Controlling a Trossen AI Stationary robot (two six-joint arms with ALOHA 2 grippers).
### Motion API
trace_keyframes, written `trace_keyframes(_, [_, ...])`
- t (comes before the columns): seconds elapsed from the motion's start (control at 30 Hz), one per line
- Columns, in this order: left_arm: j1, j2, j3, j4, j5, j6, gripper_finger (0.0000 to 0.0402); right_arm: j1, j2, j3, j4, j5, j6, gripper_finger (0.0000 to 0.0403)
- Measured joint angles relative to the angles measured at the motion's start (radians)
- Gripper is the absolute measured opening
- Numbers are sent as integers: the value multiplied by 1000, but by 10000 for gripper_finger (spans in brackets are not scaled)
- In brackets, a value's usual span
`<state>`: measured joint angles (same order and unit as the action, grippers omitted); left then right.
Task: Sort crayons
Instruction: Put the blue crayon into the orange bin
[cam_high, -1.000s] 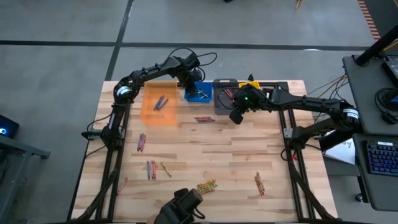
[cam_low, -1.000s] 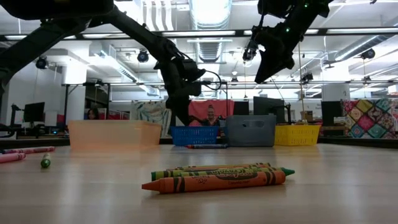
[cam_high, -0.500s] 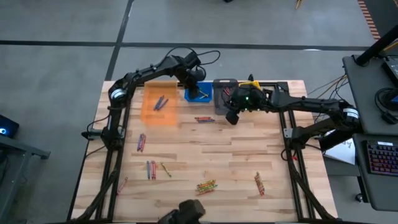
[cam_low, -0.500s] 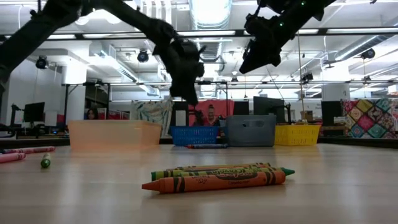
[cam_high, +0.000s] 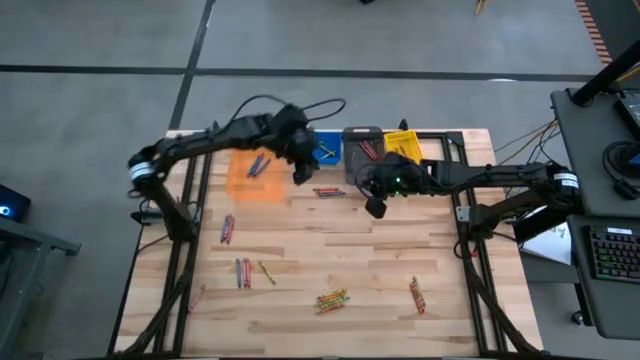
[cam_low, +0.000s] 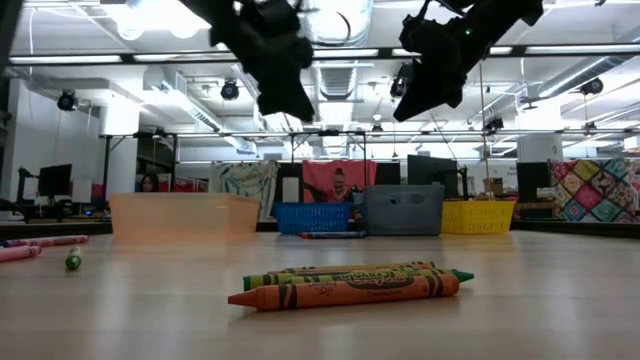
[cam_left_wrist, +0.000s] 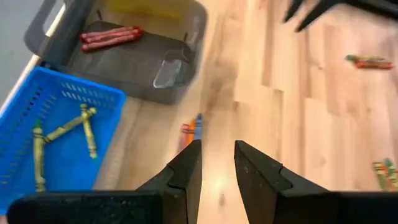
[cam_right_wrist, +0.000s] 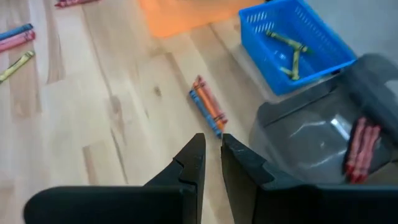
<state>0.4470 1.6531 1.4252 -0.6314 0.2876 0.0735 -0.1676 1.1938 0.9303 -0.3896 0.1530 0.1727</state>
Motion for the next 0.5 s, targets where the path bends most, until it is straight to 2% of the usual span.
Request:
trace_keyframes(0.23, [-98, -231, -300, 236, -102, -127, 77, 48, 1, -10, -99, -4, 197, 43])
trace_keyframes(0.5, [-159, -362, -527, 495, -124, -135, 77, 106, 1, -11, -239, -27, 330, 43])
